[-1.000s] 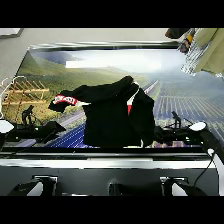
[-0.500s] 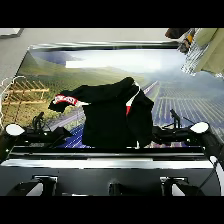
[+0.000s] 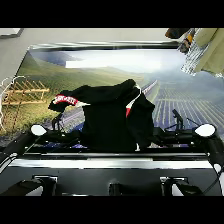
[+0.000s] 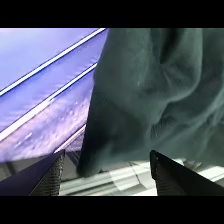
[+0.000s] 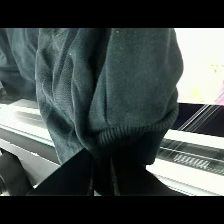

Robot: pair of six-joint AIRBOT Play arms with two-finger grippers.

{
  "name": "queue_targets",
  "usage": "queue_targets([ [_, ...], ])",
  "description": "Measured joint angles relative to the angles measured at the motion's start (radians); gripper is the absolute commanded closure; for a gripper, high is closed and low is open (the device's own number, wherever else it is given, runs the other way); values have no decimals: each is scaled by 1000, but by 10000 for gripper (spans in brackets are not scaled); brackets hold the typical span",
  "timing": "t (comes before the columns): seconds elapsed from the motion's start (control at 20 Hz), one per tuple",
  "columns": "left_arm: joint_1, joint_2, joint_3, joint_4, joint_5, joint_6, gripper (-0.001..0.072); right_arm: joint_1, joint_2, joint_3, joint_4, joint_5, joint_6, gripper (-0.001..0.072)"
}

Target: Fold the clothes and pants, and hang the long-sleeved shirts on hangers.

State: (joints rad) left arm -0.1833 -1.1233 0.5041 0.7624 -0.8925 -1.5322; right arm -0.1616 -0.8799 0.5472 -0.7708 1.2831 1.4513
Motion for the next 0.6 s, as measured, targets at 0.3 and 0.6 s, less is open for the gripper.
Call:
queue_targets([
  [0.3,-39,-18,64,-22,47,16,678,0,50,9,44,3,22,661],
  [0.6,44,87,493,3,30,46,678,0,62,318,95,-43,16,661],
])
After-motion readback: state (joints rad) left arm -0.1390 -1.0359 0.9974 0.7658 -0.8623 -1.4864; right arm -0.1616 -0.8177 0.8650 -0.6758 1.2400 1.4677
